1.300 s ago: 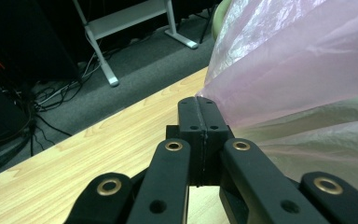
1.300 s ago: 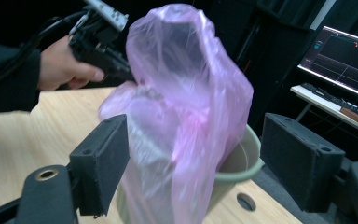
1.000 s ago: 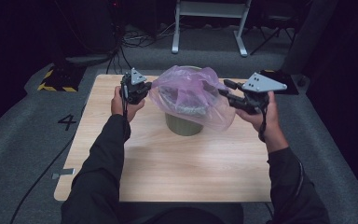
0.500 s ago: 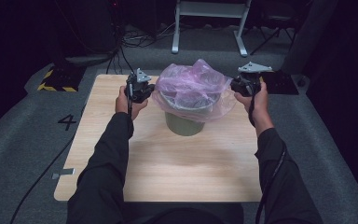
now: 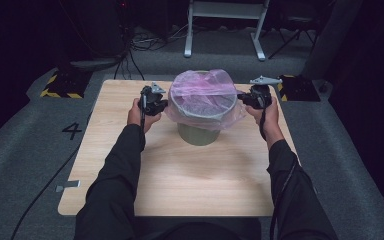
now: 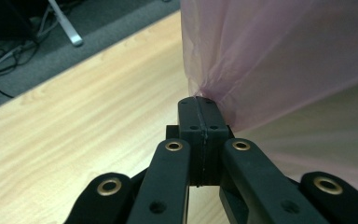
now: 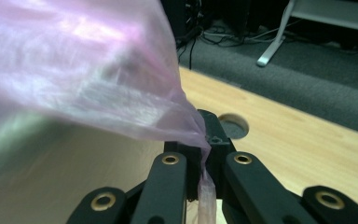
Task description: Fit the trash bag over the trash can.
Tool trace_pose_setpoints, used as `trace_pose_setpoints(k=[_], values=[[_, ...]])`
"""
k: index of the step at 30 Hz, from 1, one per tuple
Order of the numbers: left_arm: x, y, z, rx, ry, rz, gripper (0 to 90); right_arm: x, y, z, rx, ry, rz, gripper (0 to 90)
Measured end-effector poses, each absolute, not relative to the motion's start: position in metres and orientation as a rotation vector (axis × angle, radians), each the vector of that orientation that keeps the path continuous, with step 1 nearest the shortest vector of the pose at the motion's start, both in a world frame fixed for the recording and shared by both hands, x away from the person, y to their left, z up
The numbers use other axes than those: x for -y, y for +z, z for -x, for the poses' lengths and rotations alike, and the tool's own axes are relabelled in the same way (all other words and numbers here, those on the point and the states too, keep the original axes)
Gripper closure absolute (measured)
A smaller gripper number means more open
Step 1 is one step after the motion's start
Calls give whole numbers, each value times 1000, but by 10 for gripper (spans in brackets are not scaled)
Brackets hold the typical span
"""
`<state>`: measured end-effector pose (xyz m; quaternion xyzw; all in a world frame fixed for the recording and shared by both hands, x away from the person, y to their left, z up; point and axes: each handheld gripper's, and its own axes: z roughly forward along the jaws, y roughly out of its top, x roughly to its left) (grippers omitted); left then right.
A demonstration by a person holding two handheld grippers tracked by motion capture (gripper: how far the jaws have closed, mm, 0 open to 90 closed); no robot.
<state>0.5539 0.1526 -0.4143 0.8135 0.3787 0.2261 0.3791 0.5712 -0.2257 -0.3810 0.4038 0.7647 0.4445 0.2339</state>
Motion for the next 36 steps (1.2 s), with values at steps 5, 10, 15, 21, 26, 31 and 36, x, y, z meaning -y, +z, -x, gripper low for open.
trace_pose_setpoints(k=[5, 10, 15, 21, 26, 31, 36], values=[[-154, -417, -552, -956, 540, -2077, 900, 229, -393, -569, -2099, 1292, -1122, 900], [-150, -422, -544, -911, 490, -2059, 900, 227, -399, -564, -2127, 1351, -1110, 900], [-149, -426, -533, -880, 470, -2029, 900, 226, -403, -556, -2138, 1404, -1085, 900], [-159, -431, -524, -870, 455, -1998, 900, 228, -405, -551, -2154, 1434, -1067, 900], [-156, -430, -512, -822, 468, -2025, 900, 227, -405, -542, -2176, 1454, -1036, 900], [-159, -428, -502, -793, 474, -2049, 900, 229, -404, -532, -2199, 1456, -1004, 900], [-171, -426, -493, -791, 491, -2077, 900, 236, -403, -522, -2222, 1437, -987, 900]])
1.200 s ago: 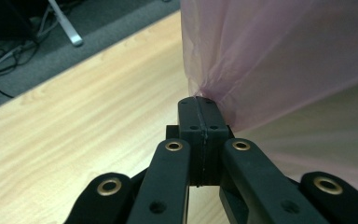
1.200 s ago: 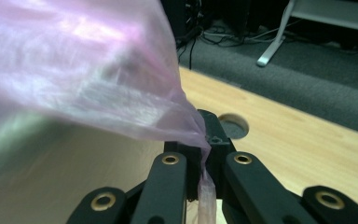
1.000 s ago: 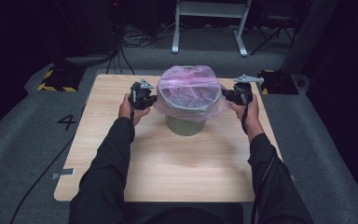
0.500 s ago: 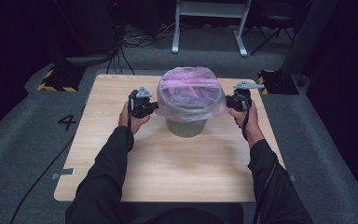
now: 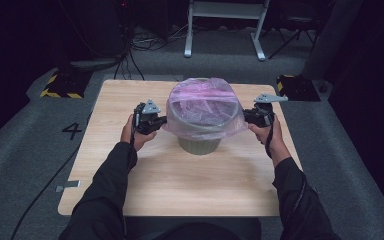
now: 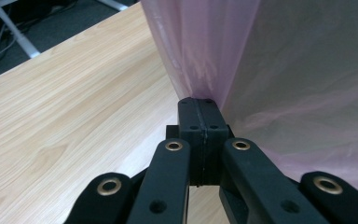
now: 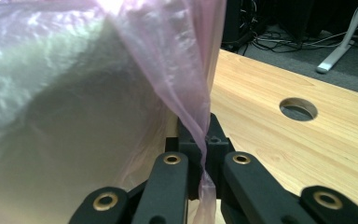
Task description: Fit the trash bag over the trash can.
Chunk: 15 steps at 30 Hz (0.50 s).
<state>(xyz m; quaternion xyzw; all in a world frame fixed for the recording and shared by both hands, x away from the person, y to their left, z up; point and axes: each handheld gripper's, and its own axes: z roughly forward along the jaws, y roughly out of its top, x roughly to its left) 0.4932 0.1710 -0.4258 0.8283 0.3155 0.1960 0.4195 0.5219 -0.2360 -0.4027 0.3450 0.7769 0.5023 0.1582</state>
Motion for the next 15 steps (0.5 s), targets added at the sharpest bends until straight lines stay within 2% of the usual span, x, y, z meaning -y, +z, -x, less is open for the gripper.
trace_pose_setpoints(k=[9, 10, 11, 12, 15], values=[[-191, -417, -486, -809, 544, -2088, 897, 253, -393, -500, -2245, 1356, -924, 900], [-192, -415, -487, -824, 567, -2086, 833, 254, -392, -500, -2243, 1342, -921, 899], [-193, -414, -487, -836, 578, -2076, 739, 255, -390, -499, -2217, 1305, -925, 838], [-194, -412, -487, -857, 591, -2061, 670, 255, -389, -500, -2202, 1283, -926, 830], [-202, -403, -488, -844, 583, -2002, 565, 262, -379, -500, -2143, 1280, -923, 711]])
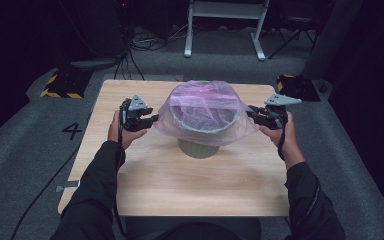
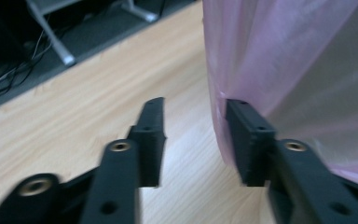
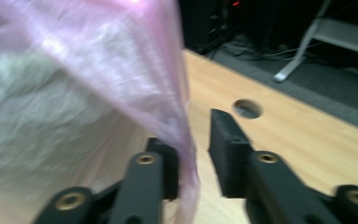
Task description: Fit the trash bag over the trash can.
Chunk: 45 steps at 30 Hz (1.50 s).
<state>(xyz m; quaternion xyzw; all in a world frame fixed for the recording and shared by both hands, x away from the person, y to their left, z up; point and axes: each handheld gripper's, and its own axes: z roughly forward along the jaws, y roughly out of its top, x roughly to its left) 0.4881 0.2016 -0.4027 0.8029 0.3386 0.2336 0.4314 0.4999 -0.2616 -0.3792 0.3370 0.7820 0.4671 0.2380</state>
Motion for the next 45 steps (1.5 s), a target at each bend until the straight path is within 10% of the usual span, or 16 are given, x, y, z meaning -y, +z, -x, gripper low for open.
trace_pose_setpoints(k=[10, 17, 27, 35, 45], values=[[-217, -379, -484, -859, 607, -1888, 324, 274, -349, -495, -2029, 1276, -869, 396], [-220, -381, -481, -847, 587, -1878, 341, 271, -348, -492, -2042, 1278, -799, 588], [-219, -368, -471, -773, 575, -1823, 296, 265, -341, -487, -2031, 1297, -750, 418], [-203, -355, -484, -742, 587, -1850, 366, 258, -336, -493, -2071, 1313, -728, 775], [-180, -346, -498, -671, 583, -1890, 445, 248, -333, -510, -2067, 1299, -779, 900]])
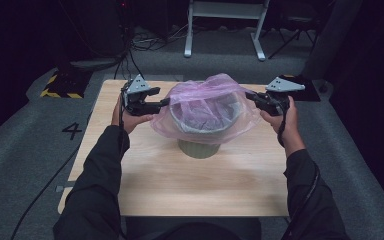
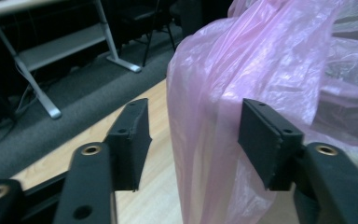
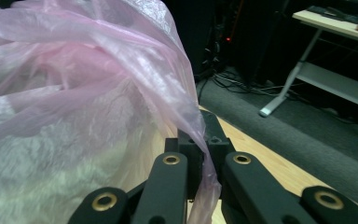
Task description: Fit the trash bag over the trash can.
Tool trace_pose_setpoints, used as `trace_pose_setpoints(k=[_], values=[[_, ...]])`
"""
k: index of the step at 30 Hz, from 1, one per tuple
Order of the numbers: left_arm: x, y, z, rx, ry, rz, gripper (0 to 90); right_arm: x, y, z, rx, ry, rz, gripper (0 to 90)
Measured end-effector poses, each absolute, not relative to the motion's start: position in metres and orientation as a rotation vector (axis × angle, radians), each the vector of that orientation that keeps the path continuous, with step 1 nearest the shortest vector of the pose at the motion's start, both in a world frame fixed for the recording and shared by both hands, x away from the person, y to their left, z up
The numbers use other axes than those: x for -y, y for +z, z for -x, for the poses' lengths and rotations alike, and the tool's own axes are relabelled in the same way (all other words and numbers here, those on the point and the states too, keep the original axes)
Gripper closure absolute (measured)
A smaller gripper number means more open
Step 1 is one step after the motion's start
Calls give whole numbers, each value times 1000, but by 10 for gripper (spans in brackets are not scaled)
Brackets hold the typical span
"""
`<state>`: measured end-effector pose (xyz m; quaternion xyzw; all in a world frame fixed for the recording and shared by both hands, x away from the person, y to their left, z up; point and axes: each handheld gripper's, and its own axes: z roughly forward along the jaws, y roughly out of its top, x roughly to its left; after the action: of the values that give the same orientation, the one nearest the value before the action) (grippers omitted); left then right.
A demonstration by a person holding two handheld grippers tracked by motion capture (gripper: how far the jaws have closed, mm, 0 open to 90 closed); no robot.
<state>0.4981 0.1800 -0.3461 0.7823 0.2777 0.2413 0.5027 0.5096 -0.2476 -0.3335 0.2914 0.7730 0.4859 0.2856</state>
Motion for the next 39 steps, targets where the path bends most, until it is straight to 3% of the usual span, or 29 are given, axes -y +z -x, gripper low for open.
trace_pose_setpoints(k=[8, 12, 14, 17, 19, 21, 24, 25, 28, 31, 33, 39], values=[[-179, -345, -502, -608, 592, -1891, 865, 241, -332, -514, -2061, 1290, -784, 896], [-181, -343, -501, -586, 581, -1864, 899, 237, -329, -514, -2065, 1288, -771, 896], [-181, -339, -496, -566, 575, -1842, 792, 235, -328, -513, -2069, 1283, -774, 897], [-177, -332, -488, -528, 561, -1836, 532, 234, -328, -513, -2071, 1281, -772, 896], [-170, -328, -483, -487, 542, -1864, 427, 235, -327, -513, -2066, 1275, -781, 894], [-162, -327, -480, -471, 554, -1896, 348, 236, -326, -513, -2062, 1279, -787, 891], [-153, -327, -483, -471, 577, -1942, 338, 236, -325, -512, -2057, 1283, -788, 883], [-151, -327, -484, -487, 599, -1957, 393, 236, -325, -512, -2058, 1282, -788, 883], [-148, -328, -492, -507, 650, -1989, 690, 236, -324, -513, -2066, 1278, -783, 884], [-149, -327, -500, -522, 668, -2000, 859, 237, -325, -517, -2078, 1271, -788, 885], [-151, -325, -506, -527, 670, -1997, 899, 238, -326, -520, -2088, 1261, -809, 884], [-154, -323, -524, -574, 705, -1996, 900, 234, -332, -531, -2119, 1205, -853, 885]])
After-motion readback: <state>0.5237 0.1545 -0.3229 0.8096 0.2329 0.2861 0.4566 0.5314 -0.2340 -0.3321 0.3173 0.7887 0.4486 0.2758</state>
